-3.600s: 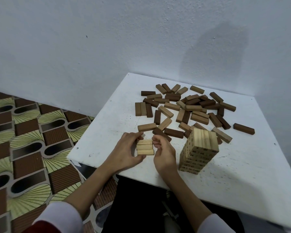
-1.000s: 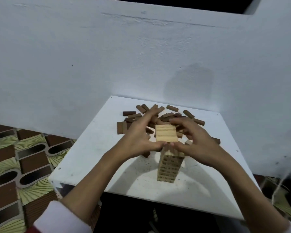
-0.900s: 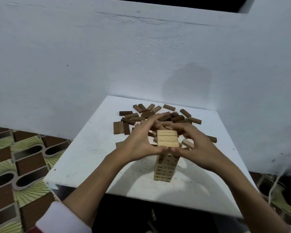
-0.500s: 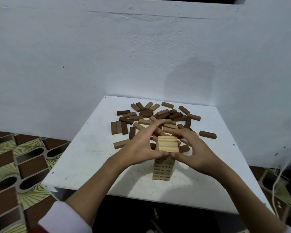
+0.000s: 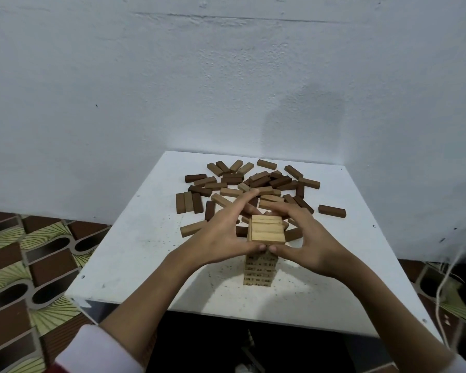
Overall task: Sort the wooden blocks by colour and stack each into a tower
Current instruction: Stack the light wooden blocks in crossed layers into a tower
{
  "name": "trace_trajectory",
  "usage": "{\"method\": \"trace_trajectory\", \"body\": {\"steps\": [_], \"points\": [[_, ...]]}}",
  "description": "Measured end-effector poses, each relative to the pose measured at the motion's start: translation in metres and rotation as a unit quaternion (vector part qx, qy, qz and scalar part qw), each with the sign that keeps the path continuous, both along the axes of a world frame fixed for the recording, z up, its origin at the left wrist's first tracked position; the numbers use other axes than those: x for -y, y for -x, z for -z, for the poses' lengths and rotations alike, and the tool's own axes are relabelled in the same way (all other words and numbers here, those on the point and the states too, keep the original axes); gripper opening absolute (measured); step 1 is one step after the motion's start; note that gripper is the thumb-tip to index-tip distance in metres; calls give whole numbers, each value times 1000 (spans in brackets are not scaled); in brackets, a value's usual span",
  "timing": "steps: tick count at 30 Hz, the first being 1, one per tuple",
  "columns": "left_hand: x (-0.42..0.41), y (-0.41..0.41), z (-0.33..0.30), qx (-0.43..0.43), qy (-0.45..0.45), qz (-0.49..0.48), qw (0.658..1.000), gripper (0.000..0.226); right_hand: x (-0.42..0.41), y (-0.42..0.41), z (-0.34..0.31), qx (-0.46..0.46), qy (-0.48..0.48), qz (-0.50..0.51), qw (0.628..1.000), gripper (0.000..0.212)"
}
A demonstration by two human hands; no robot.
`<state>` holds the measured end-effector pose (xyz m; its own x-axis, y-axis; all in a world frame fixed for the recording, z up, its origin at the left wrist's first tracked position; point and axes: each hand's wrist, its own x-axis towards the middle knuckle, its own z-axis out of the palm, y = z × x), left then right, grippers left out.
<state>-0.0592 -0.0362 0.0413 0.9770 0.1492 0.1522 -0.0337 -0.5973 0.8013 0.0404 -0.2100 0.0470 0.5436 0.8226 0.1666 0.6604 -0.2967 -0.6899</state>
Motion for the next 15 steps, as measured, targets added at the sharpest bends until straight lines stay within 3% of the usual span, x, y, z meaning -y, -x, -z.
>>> {"method": "trace_trajectory", "body": {"steps": [11,15], "points": [[3,2,2,-2,38,-11,999,98,-2,1,0,-17,-5,1,1000,74],[15,11,15,2,122,-50,991,98,3,16,9,-140,-77,22,987,75]]}}
